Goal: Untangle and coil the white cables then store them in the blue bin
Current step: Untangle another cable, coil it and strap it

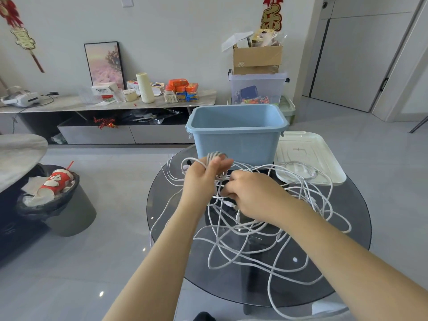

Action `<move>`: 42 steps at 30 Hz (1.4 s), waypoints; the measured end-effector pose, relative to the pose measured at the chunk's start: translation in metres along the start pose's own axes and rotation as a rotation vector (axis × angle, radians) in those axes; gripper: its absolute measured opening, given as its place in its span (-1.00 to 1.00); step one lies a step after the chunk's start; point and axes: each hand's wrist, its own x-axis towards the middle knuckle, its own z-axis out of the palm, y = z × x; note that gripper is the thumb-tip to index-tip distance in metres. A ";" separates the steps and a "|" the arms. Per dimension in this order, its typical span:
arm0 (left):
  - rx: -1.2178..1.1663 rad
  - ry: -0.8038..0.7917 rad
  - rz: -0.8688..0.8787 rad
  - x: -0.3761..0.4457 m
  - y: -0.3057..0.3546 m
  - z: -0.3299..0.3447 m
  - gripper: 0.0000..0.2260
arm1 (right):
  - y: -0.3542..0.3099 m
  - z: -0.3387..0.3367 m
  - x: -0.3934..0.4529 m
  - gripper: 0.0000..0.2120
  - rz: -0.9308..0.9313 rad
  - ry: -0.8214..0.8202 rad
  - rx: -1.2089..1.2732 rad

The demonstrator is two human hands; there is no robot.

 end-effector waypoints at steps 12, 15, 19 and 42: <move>-0.181 -0.513 -0.297 -0.001 0.001 0.002 -0.61 | 0.033 -0.009 -0.007 -0.75 0.161 0.530 0.469; -0.257 -0.521 -0.369 -0.002 0.006 0.001 -0.61 | 0.036 -0.007 -0.005 -0.67 0.172 0.469 0.521; -0.309 -0.518 -0.404 -0.005 0.008 -0.002 -0.59 | 0.031 -0.005 -0.006 -0.35 0.254 0.167 0.736; 0.166 0.016 -0.294 -0.004 0.009 0.014 -0.53 | 0.027 0.004 -0.008 -0.39 0.288 0.097 0.999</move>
